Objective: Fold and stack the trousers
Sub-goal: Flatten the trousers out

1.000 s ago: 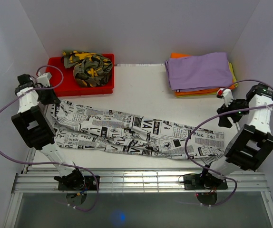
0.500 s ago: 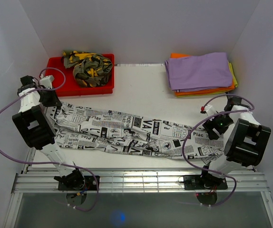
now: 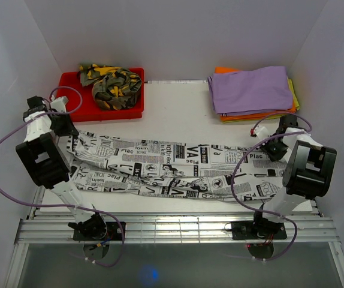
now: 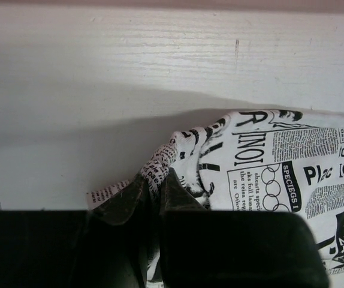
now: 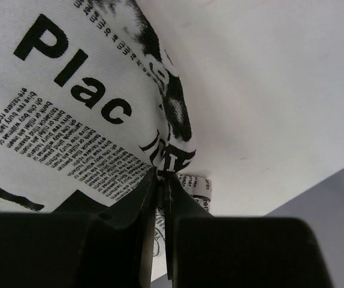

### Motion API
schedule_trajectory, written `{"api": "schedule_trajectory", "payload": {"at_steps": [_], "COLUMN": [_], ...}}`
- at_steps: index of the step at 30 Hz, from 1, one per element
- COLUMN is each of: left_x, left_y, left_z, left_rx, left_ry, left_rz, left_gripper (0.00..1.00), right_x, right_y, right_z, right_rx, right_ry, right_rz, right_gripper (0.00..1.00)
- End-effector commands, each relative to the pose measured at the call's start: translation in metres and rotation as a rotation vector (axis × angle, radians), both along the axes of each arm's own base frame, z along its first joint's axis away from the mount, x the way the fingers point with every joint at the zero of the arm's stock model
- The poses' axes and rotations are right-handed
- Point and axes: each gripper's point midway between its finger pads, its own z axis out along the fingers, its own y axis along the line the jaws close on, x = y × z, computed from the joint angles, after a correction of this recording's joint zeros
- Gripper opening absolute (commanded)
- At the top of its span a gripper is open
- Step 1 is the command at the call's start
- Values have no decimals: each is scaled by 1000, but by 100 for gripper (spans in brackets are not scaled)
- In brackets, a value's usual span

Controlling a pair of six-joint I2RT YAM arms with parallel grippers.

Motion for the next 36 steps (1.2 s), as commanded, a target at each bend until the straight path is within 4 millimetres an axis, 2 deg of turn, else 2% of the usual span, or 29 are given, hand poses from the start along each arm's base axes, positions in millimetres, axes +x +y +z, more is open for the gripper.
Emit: {"api": "schedule_trajectory", "payload": {"at_steps": [1,2,4,5,8,9,10,11,12,13,14,15,16,17,19,20,25,26,28,29,32,33,35,36], "left_x": [24,30,44,55,73,82,86,82,86,80,77,72,64,58,40,33,-16,-36,-59,-75,-110,-116,-130,-139], "left_y": [11,13,21,27,33,35,34,28,27,23,22,21,19,21,18,17,-10,-21,-30,-34,-35,-36,-40,-46], "left_z": [38,41,47,48,46,42,42,27,38,35,37,48,42,43,51,54,56,49,37,27,4,-1,-11,-18], "left_rx": [39,32,37,34,3,-7,-18,-47,-40,-47,-42,-24,-7,19,52,63,57,45,32,27,35,41,25,13], "left_ry": [-114,-126,-161,-170,-171,-167,-163,-98,-109,-79,-77,-95,-82,-80,-88,-95,-81,-45,7,39,119,125,160,181], "left_rz": [48,77,111,124,160,161,149,142,130,114,108,101,84,88,89,72,-14,-54,-84,-91,-128,-156,-188,-202], "left_gripper": [0,0,0,0,0,16,29,41,52,72,74,89,90,91,91,92,92,92,91,91,91,91,89,89], "right_x": [77,85,98,114,130,141,143,132,135,130,124,118,108,102,78,70,-7,-29,-60,-85,-108,-124,-126,-134], "right_y": [-31,-33,-35,-40,-42,-41,-38,-33,-31,-29,-25,-23,-18,-16,-7,-2,28,33,37,38,36,40,38,40], "right_z": [44,39,43,46,46,47,47,41,51,54,67,73,73,89,93,106,113,109,99,87,74,60,51,42], "right_rx": [-78,-72,-61,-58,-45,-40,-30,-9,5,14,20,26,35,37,58,67,152,156,156,148,106,111,91,95], "right_ry": [-212,-197,-187,-199,-194,-193,-176,-102,-107,-96,-104,-107,-90,-118,-75,-94,77,118,198,248,246,282,252,268], "right_rz": [-75,-84,-107,-118,-149,-148,-158,-159,-159,-166,-158,-151,-140,-130,-117,-111,-18,1,44,49,72,76,78,78], "right_gripper": [8,8,8,8,8,8,22,34,50,84,95,96,97,97,96,96,86,86,84,84,88,89,89,89]}}
